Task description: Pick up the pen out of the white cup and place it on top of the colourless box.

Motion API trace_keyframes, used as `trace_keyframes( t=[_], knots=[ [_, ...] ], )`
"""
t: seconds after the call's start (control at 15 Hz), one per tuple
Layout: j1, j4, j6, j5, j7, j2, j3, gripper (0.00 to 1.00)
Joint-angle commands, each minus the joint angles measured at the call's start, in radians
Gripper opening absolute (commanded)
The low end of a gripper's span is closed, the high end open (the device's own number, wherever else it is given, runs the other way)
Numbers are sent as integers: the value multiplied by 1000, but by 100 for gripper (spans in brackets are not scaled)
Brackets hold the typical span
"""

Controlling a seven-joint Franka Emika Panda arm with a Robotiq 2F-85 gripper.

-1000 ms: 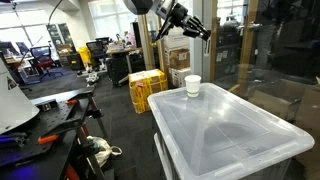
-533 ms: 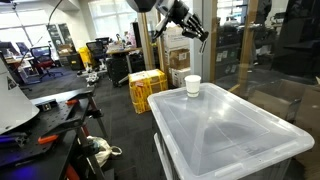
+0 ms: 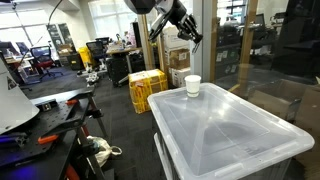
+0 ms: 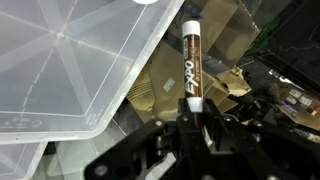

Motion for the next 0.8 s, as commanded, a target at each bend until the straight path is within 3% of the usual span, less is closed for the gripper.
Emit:
trace_keyframes(
  t=[0.0,0.33,0.4,0.73],
  knots=[
    [-96,-5,60,14,0,-1,74,5],
    [-202,41,79,5,0,6,170,5],
    [-165,25,45,26,-1,3,137,19],
    [-185,32,49,20,-1,4,158,19]
  ],
)
